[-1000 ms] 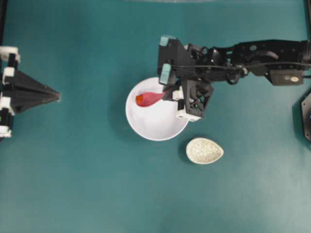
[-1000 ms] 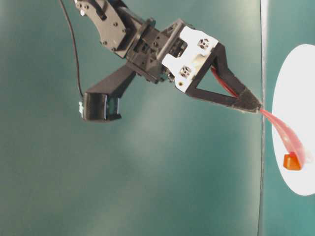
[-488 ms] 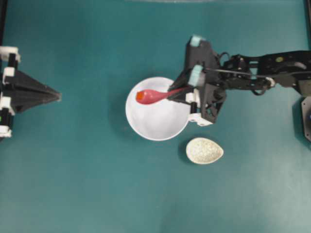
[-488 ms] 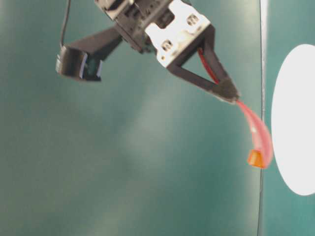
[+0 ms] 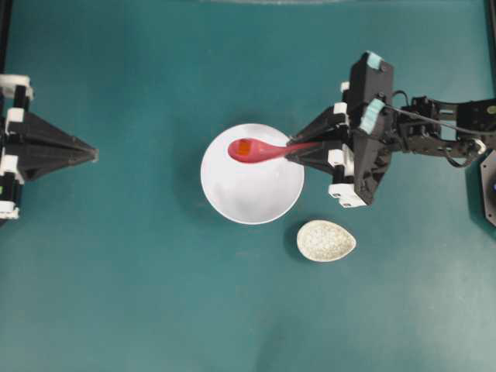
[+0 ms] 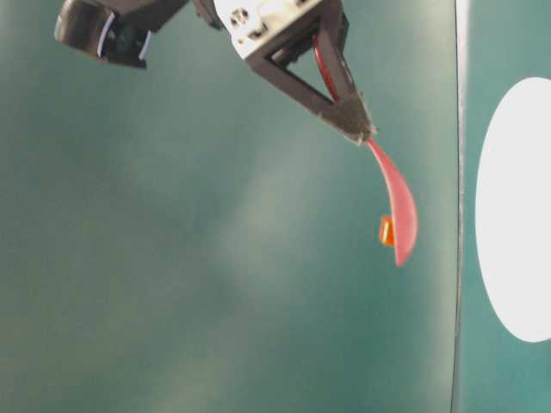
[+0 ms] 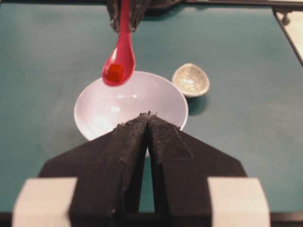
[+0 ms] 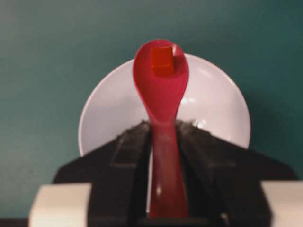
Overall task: Grip the spoon and scoop the red block from the bowl with right arm.
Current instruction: 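Drag the spoon under the red cube and lift it up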
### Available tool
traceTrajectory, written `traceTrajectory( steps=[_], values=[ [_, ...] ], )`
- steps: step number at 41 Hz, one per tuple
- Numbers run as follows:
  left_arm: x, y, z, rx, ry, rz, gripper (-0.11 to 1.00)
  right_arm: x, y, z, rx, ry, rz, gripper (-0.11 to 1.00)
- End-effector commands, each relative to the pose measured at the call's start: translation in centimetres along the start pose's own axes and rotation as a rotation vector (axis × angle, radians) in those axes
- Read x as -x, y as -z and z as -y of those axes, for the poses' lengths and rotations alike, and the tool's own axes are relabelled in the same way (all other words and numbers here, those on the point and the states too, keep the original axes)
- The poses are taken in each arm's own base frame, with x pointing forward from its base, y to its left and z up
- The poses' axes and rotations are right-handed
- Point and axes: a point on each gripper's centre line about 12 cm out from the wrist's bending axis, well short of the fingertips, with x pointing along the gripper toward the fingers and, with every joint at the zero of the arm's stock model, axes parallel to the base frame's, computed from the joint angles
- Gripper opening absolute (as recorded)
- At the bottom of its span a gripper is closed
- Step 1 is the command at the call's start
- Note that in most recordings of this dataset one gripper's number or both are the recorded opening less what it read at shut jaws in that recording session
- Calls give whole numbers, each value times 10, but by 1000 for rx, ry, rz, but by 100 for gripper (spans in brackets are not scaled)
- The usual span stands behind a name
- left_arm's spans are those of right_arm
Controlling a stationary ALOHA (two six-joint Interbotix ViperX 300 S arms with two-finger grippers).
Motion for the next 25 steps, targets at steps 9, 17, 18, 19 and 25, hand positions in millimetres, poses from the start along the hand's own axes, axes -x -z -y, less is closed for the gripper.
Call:
traceTrajectory(
  steps=[9,17,18,19,25],
  values=[
    [-1,-11,0,2,-1,26,2,15,-11,-9,-10,-31,60,25],
    [-1,-11,0,2,-1,25,2,15,-12,-10,-3,-34,62,25],
    [-1,-11,0,2,-1,25,2,15,-13,-10,1,-34,63,25],
    [-1,-11,0,2,-1,25,2,15,-13,-11,4,-34,63,25],
    [-1,-11,0,2,-1,25,2,15,-13,-11,19,-35,64,25]
  ],
)
